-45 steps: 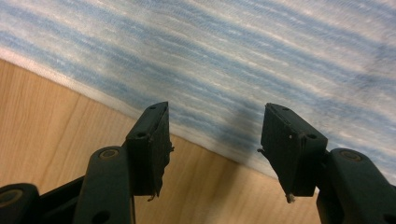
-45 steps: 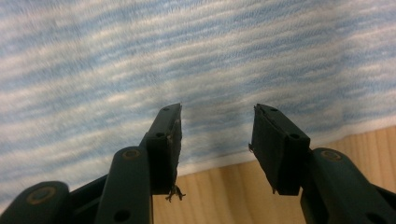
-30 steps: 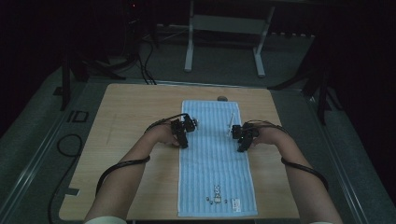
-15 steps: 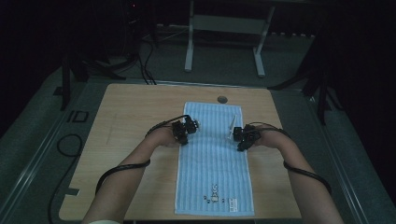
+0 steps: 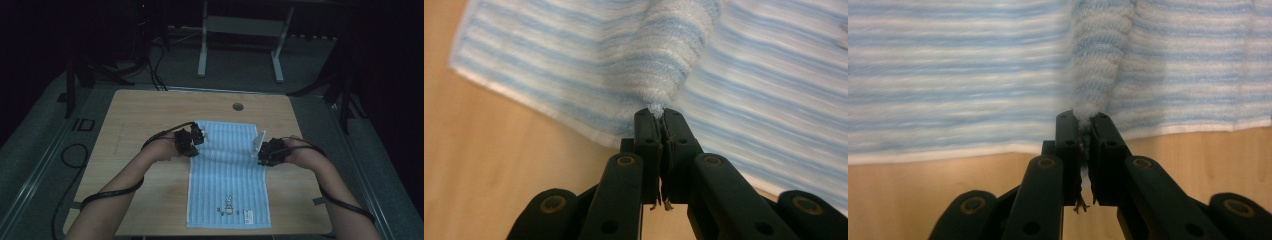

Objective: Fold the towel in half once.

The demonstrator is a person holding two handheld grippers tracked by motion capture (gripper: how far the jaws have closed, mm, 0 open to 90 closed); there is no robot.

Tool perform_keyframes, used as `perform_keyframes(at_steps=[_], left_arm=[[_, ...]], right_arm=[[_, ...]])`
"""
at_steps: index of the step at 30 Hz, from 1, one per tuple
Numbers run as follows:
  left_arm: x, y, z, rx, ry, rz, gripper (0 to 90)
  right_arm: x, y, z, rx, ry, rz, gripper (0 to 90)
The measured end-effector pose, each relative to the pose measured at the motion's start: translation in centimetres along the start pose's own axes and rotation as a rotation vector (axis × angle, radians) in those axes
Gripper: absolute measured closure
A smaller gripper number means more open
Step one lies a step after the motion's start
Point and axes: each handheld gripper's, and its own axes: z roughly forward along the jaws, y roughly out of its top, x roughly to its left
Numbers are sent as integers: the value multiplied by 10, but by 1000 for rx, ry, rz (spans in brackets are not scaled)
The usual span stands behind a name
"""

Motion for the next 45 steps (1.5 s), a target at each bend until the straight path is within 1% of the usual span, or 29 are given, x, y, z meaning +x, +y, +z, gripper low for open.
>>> perform_keyframes(at_steps=[2, 5, 6, 8, 9, 10, 11, 12, 14, 15, 16, 17, 18, 19, 21, 23, 26, 27, 28, 31, 32, 34, 35, 36, 37, 38, 40, 44, 45], left_arm=[[-14, -6, 3, 6, -26, 30, 863], [-30, -16, 12, 2, -68, 36, 860], [-34, -19, 16, 6, -84, 38, 860], [-41, -23, 21, 19, -88, 44, 860], [-41, -23, 21, 19, -88, 44, 859], [-48, -26, 27, 40, -111, 62, 859], [-51, -28, 28, 46, -117, 61, 859], [-53, -29, 29, 54, -125, 70, 856], [-57, -30, 32, 58, -136, 71, 856], [-57, -30, 32, 58, -136, 71, 855], [-60, -32, 35, 72, -153, 75, 855], [-61, -33, 36, 81, -161, 80, 855], [-62, -35, 39, 88, -174, 74, 847], [-63, -36, 42, 96, -179, 86, 846], [-65, -37, 46, 94, -188, 76, 838], [-64, -38, 46, 89, -191, 65, 838], [-64, -38, 44, 88, -201, 60, 824], [-63, -38, 42, 89, -206, 60, 798], [-62, -37, 40, 92, -202, 62, 778], [-54, -36, 29, 78, -180, 45, 692], [-52, -36, 27, 71, -175, 39, 690], [-52, -36, 27, 71, -175, 39, 676], [-32, -31, 17, 71, -110, 2, 598], [-24, -29, 16, 74, -93, -15, 584], [-20, -27, 15, 73, -86, -25, 546], [-13, -25, 15, 72, -73, -30, 533], [-1, -21, 17, 77, -46, -46, 532], [24, -10, 24, 75, -17, -67, 532], [24, -10, 24, 75, -17, -67, 532]], right_arm=[[15, -1, 1, -2, 6, -17, 827], [33, -5, 6, -8, 29, -21, 814], [38, -6, 8, -9, 36, -19, 806], [46, -7, 13, -7, 49, -19, 805], [46, -7, 13, -7, 49, -19, 805], [50, -6, 15, -7, 59, -22, 805], [58, -6, 22, 11, 86, -37, 799], [61, -5, 23, 13, 91, -35, 799], [65, -4, 27, 15, 116, -37, 800], [65, -4, 27, 15, 116, -37, 800], [68, -4, 29, 16, 119, -36, 800], [70, -4, 33, 16, 146, -30, 800], [72, -3, 36, 17, 153, -36, 799], [73, -3, 39, 19, 162, -35, 798], [74, -3, 41, 16, 168, -31, 797], [74, -3, 42, 7, 174, -11, 792], [74, -4, 39, 4, 200, -11, 729], [74, -4, 37, 2, 210, -14, 701], [74, -5, 32, -1, 214, -16, 688], [68, -7, 19, -10, 186, -9, 666], [63, -8, 13, -18, 172, -4, 666], [61, -9, 10, -22, 167, -3, 666], [46, -11, 0, -52, 160, 18, 651], [38, -11, -3, -61, 155, 30, 651], [28, -11, -6, -54, 146, 51, 651], [21, -11, -6, -46, 138, 56, 651], [5, -8, -5, -31, 122, 64, 650], [-32, -5, 10, -7, 108, 116, 650], [-32, -5, 10, -7, 108, 116, 650]])
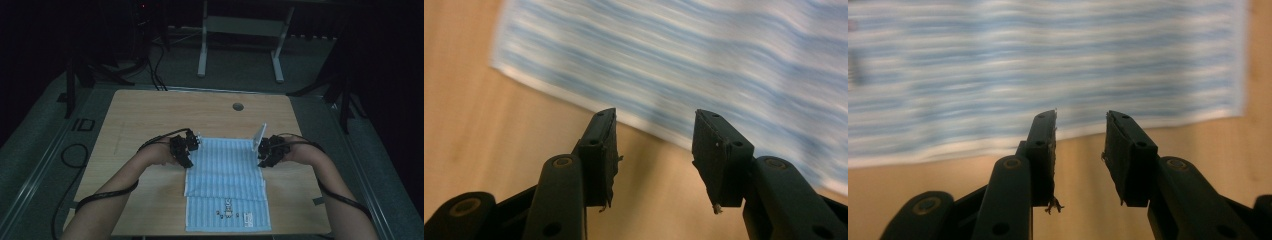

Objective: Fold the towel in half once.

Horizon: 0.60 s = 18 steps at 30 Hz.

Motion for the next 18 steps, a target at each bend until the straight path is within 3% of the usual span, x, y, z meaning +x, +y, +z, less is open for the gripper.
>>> perform_keyframes(at_steps=[2, 6, 8, 10, 13, 18], left_arm=[[15, 6, 4, -8, 20, -23, 532], [40, 13, 12, -32, 52, -74, 532], [52, 16, 16, -34, 80, -99, 531], [62, 19, 21, -45, 89, -112, 532], [73, 24, 29, -31, 106, -130, 532], [83, 29, 39, -10, 109, -144, 531]], right_arm=[[-20, 3, 8, 5, -11, 33, 649], [-46, 6, 19, 15, -30, 86, 642], [-57, 7, 22, 9, -74, 96, 640], [-67, 8, 23, -11, -114, 108, 640], [-79, 12, 28, 5, -150, 124, 640], [-90, 18, 43, 43, -145, 128, 638]])
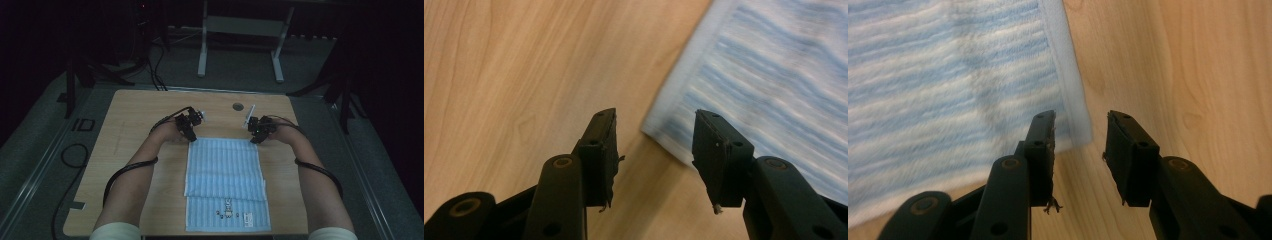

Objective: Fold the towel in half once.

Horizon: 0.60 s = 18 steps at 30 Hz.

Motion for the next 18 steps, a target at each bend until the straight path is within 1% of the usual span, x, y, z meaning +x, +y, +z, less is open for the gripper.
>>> perform_keyframes(at_steps=[1, 2, 3, 4, 5, 6, 7, 8, 9, 10, 11, 12, 13, 15, 16, 17, 18], left_arm=[[1, 1, 2, 11, -4, 2, 516], [2, 1, 4, 15, 2, 4, 512], [3, 1, 6, 17, -4, -1, 512], [3, 1, 8, 16, -13, -5, 511], [3, 2, 9, 16, -17, -3, 501], [3, 2, 11, 25, -21, 4, 499], [2, 2, 14, 23, -29, 0, 498], [2, 3, 16, 38, -30, 16, 498], [0, 3, 18, 41, -35, 16, 492], [1, 4, 19, 35, -41, 5, 481], [1, 4, 19, 31, -46, -1, 481], [1, 4, 19, 31, -49, -1, 481], [2, 5, 19, 33, -54, -3, 482], [1, 5, 19, 36, -56, 1, 509], [-1, 6, 18, 40, -60, 20, 543], [-4, 7, 18, 44, -63, 32, 579], [-6, 8, 17, 48, -64, 48, 637]], right_arm=[[-1, 1, 5, 12, 9, -2, 630], [-2, 2, 8, 22, 18, 1, 628], [-3, 2, 11, 29, 32, 6, 617], [-3, 2, 13, 36, 32, 1, 615], [-4, 2, 15, 43, 37, 11, 614], [-5, 1, 16, 43, 57, 23, 614], [-6, 0, 18, 47, 75, 27, 611], [-6, -1, 19, 46, 81, 35, 611], [-7, -2, 19, 40, 90, 45, 611], [-9, -3, 19, 37, 106, 61, 622], [-10, -4, 19, 35, 124, 72, 660], [-10, -5, 19, 32, 142, 76, 693], [-9, -5, 19, 31, 146, 72, 722], [-8, -4, 19, 33, 164, 68, 804], [-7, -3, 19, 41, 171, 68, 812], [-6, -2, 19, 47, 165, 55, 823], [-5, -1, 19, 58, 164, 48, 828]])
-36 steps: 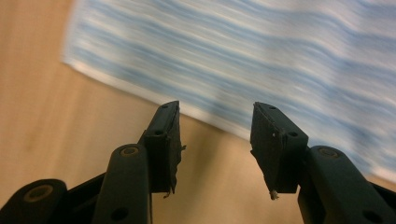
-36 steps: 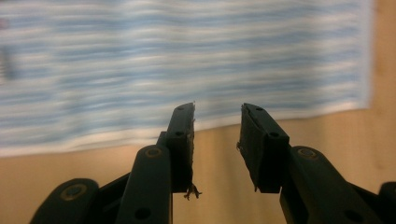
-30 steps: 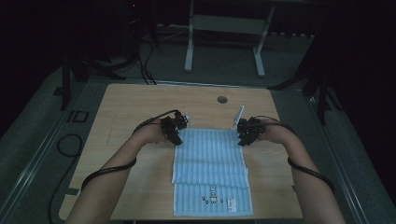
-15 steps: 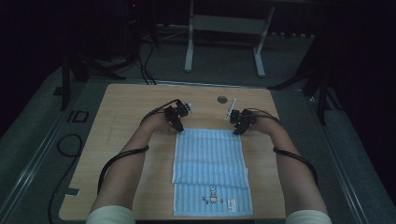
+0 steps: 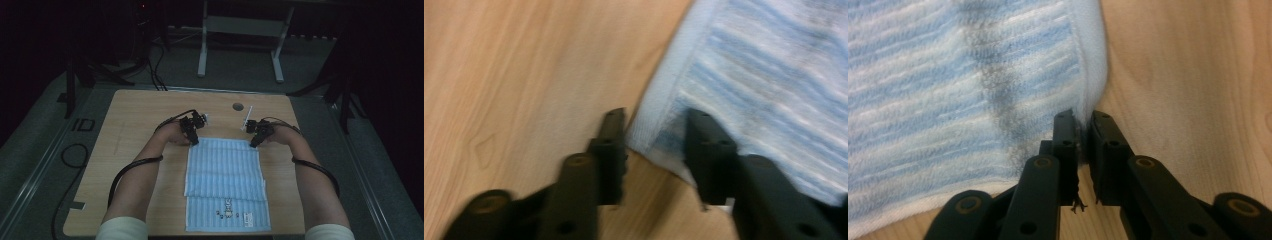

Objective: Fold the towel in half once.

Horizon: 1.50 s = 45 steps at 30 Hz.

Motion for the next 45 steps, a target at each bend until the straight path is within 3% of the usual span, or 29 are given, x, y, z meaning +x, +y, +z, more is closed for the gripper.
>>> perform_keyframes(at_steps=[3, 5, 9, 15, 18, 19, 21, 22, 24, 27, 28, 29, 31, 32, 33, 34, 35, 36, 38, 39, 44, 45], left_arm=[[-5, 2, 0, 8, 3, 47, 780], [-6, 3, 0, 9, 23, 30, 834], [-6, 4, -9, -25, 57, 29, 849], [-4, 7, -42, -104, 73, 23, 857], [-3, 9, -60, -136, 125, 25, 857], [-2, 10, -67, -150, 135, 8, 857], [1, 12, -83, -181, 183, -3, 856], [1, 12, -83, -181, 183, -3, 856], [6, 13, -107, -233, 223, -20, 855], [7, 13, -120, -265, 229, -23, 854], [8, 12, -137, -322, 283, -36, 854], [8, 12, -147, -354, 309, -45, 854], [7, 11, -171, -429, 361, -66, 854], [5, 10, -187, -493, 398, -84, 853], [4, 9, -195, -517, 398, -93, 853], [1, 8, -203, -557, 430, -85, 853], [-2, 7, -209, -585, 435, -85, 853], [-4, 6, -211, -597, 411, -67, 853], [-12, 3, -206, -576, 407, -32, 852], [-15, 1, -199, -559, 372, -9, 852], [-47, -16, -144, -400, 316, 110, 851], [-55, -19, -135, -378, 284, 138, 851]], right_arm=[[3, 2, 0, 24, -6, -21, 830], [5, 2, -1, 29, -17, -27, 830], [6, -2, -9, -1, -39, -30, 832], [7, -7, -32, -35, -84, -24, 833], [8, -8, -45, -51, -131, -29, 833], [7, -8, -50, -53, -150, -21, 834], [4, -5, -63, -73, -217, 2, 835], [2, -4, -72, -92, -252, 12, 835], [0, -2, -93, -126, -334, 34, 834], [-1, 0, -103, -137, -375, 38, 834], [-2, 1, -119, -164, -431, 49, 835], [0, 2, -140, -209, -506, 58, 835], [2, 2, -163, -264, -586, 69, 835], [4, 2, -174, -294, -631, 76, 835], [8, 0, -191, -348, -685, 96, 834], [10, -1, -198, -373, -715, 102, 834], [13, -3, -205, -402, -755, 116, 834], [15, -5, -211, -423, -760, 135, 834], [21, -9, -213, -424, -767, 151, 834], [24, -11, -209, -423, -735, 157, 834], [61, -29, -156, -301, -596, 71, 834], [70, -33, -143, -272, -567, 56, 834]])
